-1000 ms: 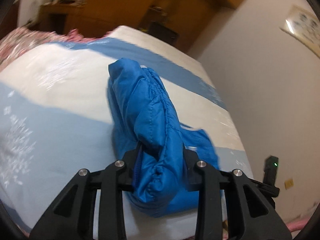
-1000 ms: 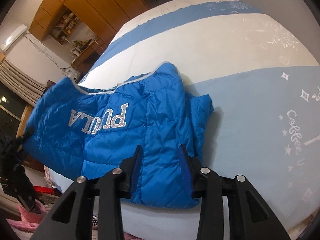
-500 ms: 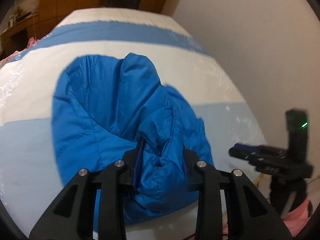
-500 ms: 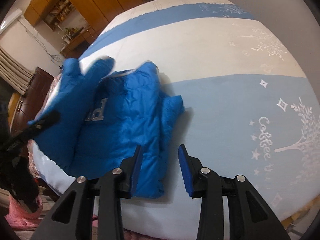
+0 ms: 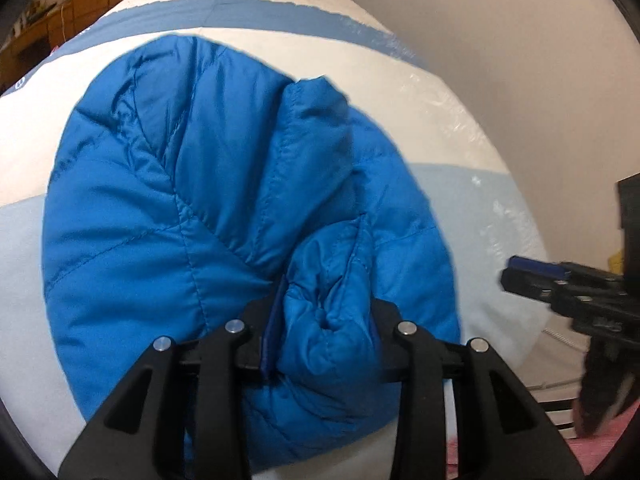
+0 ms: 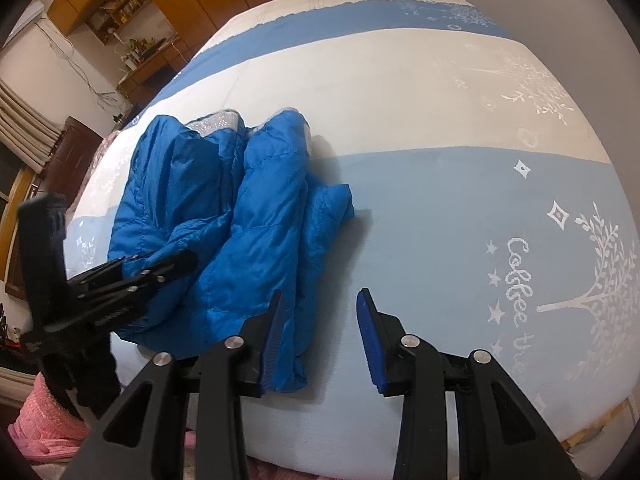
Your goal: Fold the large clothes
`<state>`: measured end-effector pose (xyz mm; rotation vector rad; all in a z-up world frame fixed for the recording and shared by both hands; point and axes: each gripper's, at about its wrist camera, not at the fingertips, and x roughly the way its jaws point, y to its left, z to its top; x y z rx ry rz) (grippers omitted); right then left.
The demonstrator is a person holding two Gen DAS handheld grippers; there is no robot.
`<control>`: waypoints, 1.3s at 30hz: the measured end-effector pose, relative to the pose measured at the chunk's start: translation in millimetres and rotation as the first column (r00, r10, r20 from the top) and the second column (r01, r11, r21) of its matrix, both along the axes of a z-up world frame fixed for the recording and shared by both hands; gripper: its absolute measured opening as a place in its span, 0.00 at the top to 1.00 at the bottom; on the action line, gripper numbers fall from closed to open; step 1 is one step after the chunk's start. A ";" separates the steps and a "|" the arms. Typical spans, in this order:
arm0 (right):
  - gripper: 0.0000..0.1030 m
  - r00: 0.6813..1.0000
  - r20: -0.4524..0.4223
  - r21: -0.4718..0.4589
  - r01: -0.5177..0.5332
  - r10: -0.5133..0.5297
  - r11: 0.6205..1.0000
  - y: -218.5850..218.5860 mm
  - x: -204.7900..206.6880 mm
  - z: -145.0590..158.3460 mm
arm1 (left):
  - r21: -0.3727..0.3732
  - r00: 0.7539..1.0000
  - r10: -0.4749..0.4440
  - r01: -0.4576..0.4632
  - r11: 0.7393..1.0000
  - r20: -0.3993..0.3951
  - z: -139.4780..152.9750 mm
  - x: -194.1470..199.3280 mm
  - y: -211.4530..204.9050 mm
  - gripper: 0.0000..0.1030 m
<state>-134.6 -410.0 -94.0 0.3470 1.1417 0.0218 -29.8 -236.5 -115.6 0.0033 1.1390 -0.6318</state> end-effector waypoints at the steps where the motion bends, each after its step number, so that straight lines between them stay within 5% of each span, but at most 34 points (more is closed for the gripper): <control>1: 0.63 1.000 0.002 -0.002 -0.003 0.003 1.000 0.4 1.2 2.1 | -0.019 1.000 -0.004 0.004 1.000 0.000 7.1 -3.0 3.9 0.63; 7: 0.53 0.999 0.022 0.027 -0.033 0.033 0.999 7.9 11.7 16.4 | -0.254 0.996 -0.066 0.049 0.966 -0.058 52.4 -20.9 35.8 0.56; 10: 0.49 0.998 0.038 0.081 -0.056 0.053 0.995 15.4 19.3 26.9 | -0.311 0.999 -0.034 0.021 0.950 -0.035 77.2 -27.1 64.7 0.52; 14: 0.29 0.995 0.050 0.127 -0.094 0.088 0.987 34.2 35.3 39.0 | -0.135 0.988 0.155 -0.153 0.979 0.006 77.0 -0.7 101.5 0.54; 18: 0.29 0.992 0.031 0.181 -0.123 0.119 0.976 53.2 63.4 38.1 | -0.021 0.964 0.265 -0.265 0.964 0.001 62.0 32.6 131.4 0.54; 29: 0.29 0.976 -0.179 0.269 -0.069 0.120 0.961 81.5 128.9 -26.3 | 0.073 0.968 0.247 -0.243 0.967 -0.049 28.2 65.9 141.9 0.54; 31: 0.35 0.974 -0.179 0.291 -0.082 0.138 0.953 87.6 135.3 -34.4 | 0.069 0.970 0.238 -0.234 0.970 -0.050 28.4 62.0 144.9 0.53; 36: 0.84 0.984 -0.079 0.302 -0.127 0.158 0.945 92.7 130.1 -18.1 | 0.072 0.973 0.227 -0.224 0.972 -0.032 37.2 59.5 152.9 0.53; 39: 0.88 0.990 -0.019 0.321 -0.127 0.140 0.938 86.2 114.7 4.5 | 0.063 0.976 0.218 -0.217 0.974 -0.008 49.4 53.9 150.2 0.53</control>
